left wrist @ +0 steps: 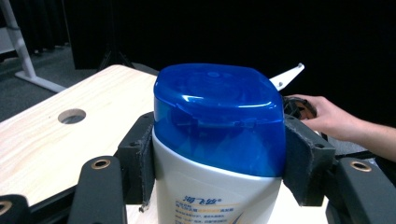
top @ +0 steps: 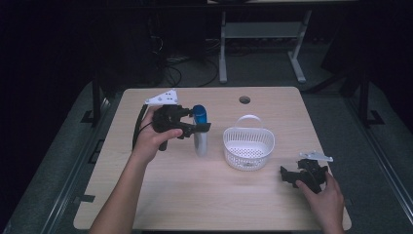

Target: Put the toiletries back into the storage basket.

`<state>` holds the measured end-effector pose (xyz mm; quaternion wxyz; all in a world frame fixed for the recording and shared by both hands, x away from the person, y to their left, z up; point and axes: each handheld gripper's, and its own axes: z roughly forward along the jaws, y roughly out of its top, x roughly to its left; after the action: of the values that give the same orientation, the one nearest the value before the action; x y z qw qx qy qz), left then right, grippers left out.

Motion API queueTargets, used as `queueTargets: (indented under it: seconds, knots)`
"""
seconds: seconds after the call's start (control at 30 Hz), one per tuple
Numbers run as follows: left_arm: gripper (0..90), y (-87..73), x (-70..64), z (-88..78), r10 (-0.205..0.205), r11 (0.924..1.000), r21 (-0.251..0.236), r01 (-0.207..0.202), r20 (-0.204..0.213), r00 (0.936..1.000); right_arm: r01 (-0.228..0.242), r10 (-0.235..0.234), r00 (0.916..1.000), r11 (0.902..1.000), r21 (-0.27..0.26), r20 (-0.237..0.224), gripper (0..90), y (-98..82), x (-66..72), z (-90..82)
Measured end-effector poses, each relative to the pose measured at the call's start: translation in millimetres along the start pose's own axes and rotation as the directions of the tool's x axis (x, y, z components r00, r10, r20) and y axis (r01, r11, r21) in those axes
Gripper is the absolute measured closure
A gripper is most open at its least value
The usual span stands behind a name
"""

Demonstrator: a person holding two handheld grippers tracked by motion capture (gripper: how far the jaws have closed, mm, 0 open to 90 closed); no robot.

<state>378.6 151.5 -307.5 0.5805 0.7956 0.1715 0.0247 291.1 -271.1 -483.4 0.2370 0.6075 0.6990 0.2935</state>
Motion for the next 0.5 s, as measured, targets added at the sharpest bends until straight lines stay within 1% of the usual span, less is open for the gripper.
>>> queueTargets:
  seconds: [0.07, 0.13, 0.27, 0.37, 0.5]
  knots:
    - [37.2, 1.3, -0.3, 0.7, -0.002, 1.0, -0.005, 0.002, 0.003, 1.0, 0.0, 0.0, 1.0, 1.0, 0.0, 0.0, 0.4, 0.0, 0.0, 0.0]
    - [37.2, 4.8, 0.0, 1.4, 0.006, 1.0, -0.003, -0.006, 0.005, 1.0, 0.0, 0.0, 1.0, 1.0, 0.0, 0.0, 0.4, 0.0, 0.0, 0.0]
    - [37.2, 9.0, 0.1, 2.2, 0.001, 0.9999, -0.011, -0.001, 0.006, 1.0, 0.0, 0.0, 1.0, 1.0, 0.0, 0.0, 0.4, 0.0, 0.0, 0.0]
    - [37.2, 12.6, 0.9, 2.5, 0.013, 0.9999, -0.009, -0.013, 0.007, 0.9999, 0.0, 0.0, 1.0, 1.0, 0.0, 0.0, 0.4, 0.0, 0.0, -0.1]
    - [37.2, 17.5, 1.5, 3.3, 0.013, 0.9998, -0.016, -0.013, 0.011, 0.9998, 0.0, 0.0, 1.0, 1.0, -0.001, 0.0, 0.4, 0.0, 0.0, 0.0]
